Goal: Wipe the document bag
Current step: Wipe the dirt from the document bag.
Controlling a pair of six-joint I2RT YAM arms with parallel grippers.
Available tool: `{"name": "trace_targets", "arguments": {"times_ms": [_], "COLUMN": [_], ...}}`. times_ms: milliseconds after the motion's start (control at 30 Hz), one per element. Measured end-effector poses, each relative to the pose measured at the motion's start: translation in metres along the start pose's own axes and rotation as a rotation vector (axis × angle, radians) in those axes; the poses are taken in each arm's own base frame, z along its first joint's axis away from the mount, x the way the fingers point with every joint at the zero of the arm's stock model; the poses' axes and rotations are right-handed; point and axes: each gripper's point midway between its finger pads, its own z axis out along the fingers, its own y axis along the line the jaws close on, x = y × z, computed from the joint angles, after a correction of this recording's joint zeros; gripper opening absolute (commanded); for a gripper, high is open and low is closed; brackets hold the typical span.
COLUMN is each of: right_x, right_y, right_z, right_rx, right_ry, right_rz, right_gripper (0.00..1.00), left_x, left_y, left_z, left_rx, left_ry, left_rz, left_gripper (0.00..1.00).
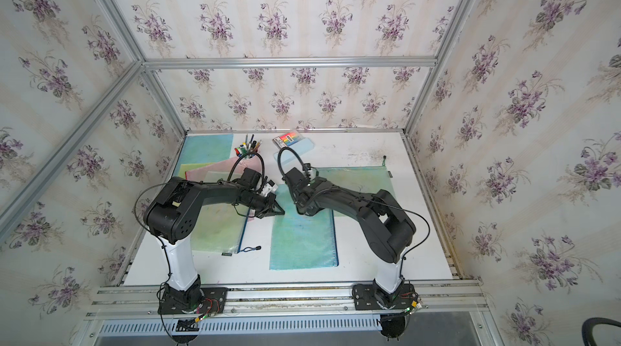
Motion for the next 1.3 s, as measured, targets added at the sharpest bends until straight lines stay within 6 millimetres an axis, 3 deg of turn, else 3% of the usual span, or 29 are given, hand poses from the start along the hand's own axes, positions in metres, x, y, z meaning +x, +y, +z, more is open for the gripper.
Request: {"name": "trace_targets", "arguments": {"times_ms": [67,100,233,333,367,467,567,600,633,733,867,933,1033,1067,1200,1233,1300], "right_x": [0.016,0.023,0.029,0.032,0.031,0.026,0.044,0.055,0.063,0.078,0.087,0.094,0.106,0.109,0.116,0.121,0.131], "right_y": [0.016,0.012,-0.026,-0.07,-0.072,-0.029,0.048,0.066,0.07,0.033,-0.039,-0.058,-0.033,-0.015,0.088,0.107,0.122], "right_z": [0.012,0.02,0.033,0.019,0.012,-0.012,-0.026,-0.025,-0.022,-0.008,-0.018,-0.025,-0.031,-0.033,-0.054,-0.062,-0.073], "right_rx": [-0.02,0.001,0.046,0.126,0.133,0.038,-0.119,-0.159,-0.168,-0.097,0.014,0.051,0.015,-0.007,-0.18,-0.227,-0.279], "right_ry": [0.038,0.06,0.079,0.081,0.072,0.02,0.017,0.036,0.052,0.094,0.096,0.086,0.087,0.089,0.054,0.046,0.045], "right_rz": [-0.031,-0.039,0.043,0.09,0.089,0.038,-0.063,-0.079,-0.08,-0.015,0.096,0.114,0.068,0.026,-0.118,-0.149,-0.18], "right_gripper": [0.2,0.2,0.2,0.2,0.2,0.21,0.22,0.21,0.21,0.21,0.21,0.21,0.21,0.21,0.2,0.2,0.21], "left_x": [-0.001,-0.001,-0.001,0.0,0.001,0.002,0.002,0.002,0.002,0.002,0.003,0.002,0.004,0.005,0.007,0.007,0.007], "left_y": [0.0,-0.001,-0.001,0.0,0.001,0.001,0.001,0.001,0.001,0.001,-0.002,-0.003,-0.003,-0.002,0.0,0.0,0.001], "left_z": [0.0,0.0,0.0,-0.003,-0.003,-0.003,-0.003,-0.003,-0.003,-0.003,-0.006,-0.008,-0.008,-0.008,-0.008,-0.008,-0.008], "left_rx": [0.002,0.002,0.0,-0.011,-0.013,-0.009,-0.005,-0.003,-0.002,-0.006,-0.009,-0.011,-0.013,-0.015,-0.022,-0.023,-0.024], "left_ry": [-0.002,-0.003,-0.01,-0.021,-0.022,-0.021,-0.022,-0.02,-0.02,-0.019,-0.022,-0.028,-0.028,-0.026,-0.019,-0.017,-0.017], "left_rz": [-0.007,-0.01,-0.017,-0.016,-0.019,-0.025,-0.027,-0.029,-0.031,-0.033,-0.023,-0.017,-0.017,-0.02,-0.026,-0.027,-0.028], "left_gripper": [0.0,0.0,0.0,0.0,0.0,0.0,0.0,0.0,0.0,0.0,0.0,0.0,0.0,0.0,0.0,0.0,0.0]}}
